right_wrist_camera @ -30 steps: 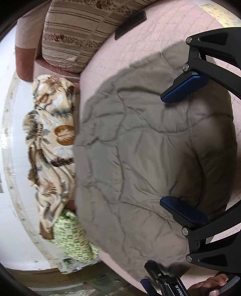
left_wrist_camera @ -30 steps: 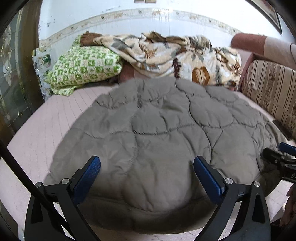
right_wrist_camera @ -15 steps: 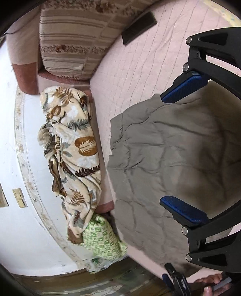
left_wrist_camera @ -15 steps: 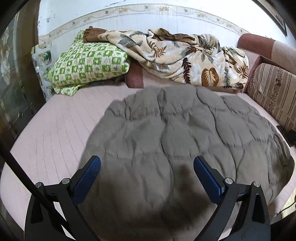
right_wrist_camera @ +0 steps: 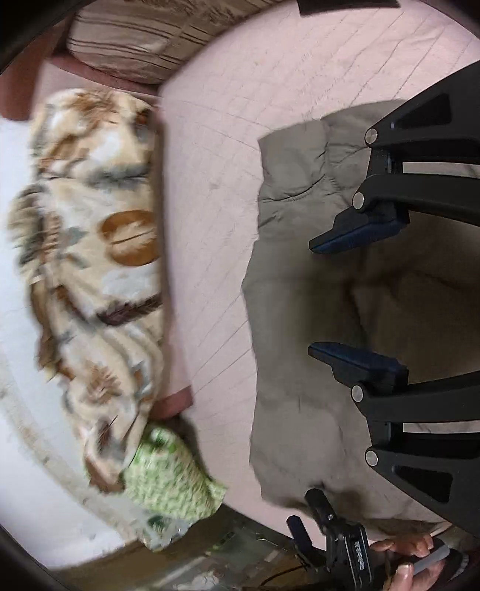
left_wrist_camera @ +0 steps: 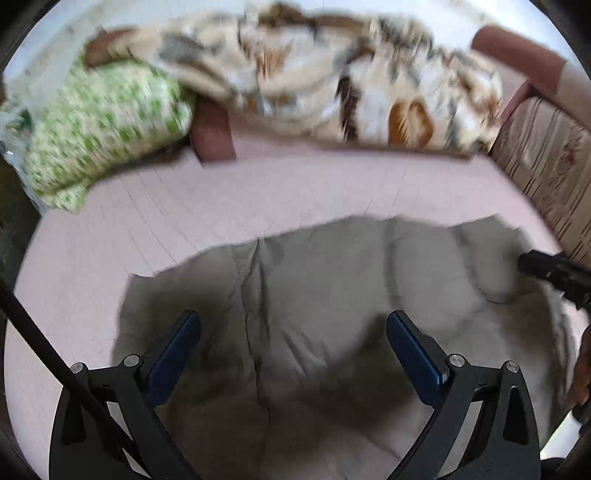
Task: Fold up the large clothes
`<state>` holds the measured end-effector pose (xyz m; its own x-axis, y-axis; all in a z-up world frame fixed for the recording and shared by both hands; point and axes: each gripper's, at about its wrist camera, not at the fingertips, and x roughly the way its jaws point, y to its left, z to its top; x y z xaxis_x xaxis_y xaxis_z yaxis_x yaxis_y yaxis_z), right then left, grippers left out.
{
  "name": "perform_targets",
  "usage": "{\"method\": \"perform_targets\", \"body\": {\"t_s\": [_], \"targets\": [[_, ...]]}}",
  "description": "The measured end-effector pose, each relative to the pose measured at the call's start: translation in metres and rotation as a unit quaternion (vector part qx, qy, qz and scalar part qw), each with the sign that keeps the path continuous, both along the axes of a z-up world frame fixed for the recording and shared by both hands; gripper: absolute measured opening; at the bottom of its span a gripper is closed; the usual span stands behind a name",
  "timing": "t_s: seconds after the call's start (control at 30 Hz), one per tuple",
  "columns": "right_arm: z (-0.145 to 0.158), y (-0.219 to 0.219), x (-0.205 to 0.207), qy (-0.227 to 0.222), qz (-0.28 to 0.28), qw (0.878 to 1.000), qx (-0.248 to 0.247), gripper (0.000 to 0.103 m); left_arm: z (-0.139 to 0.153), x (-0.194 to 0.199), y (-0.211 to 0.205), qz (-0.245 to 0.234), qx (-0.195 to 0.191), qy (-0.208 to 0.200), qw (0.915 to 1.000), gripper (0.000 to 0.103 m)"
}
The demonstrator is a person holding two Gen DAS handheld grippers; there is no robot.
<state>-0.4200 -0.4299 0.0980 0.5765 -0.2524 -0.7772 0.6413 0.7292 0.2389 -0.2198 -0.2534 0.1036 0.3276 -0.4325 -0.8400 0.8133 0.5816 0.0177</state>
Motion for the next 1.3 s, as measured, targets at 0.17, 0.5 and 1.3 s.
{"method": "perform_targets", "body": {"t_s": [0.17, 0.5, 1.3], "targets": [[-0.036, -0.042, 0.001, 0.061, -0.025, 0.997, 0.039, 0.056, -0.035, 0.044, -0.011, 0.027, 0.05, 0.038, 0.9977, 0.102], [-0.039, -0.066, -0.01, 0.103, -0.062, 0.992, 0.039, 0.057, -0.024, 0.086, 0.011, 0.087, 0.047, 0.067, 0.9929, 0.101], [-0.047, -0.026, -0.11, 0.065, -0.052, 0.994, 0.064, 0.037, -0.044, 0.047, 0.111, 0.106, 0.022, 0.078, 0.991, 0.102]]}}
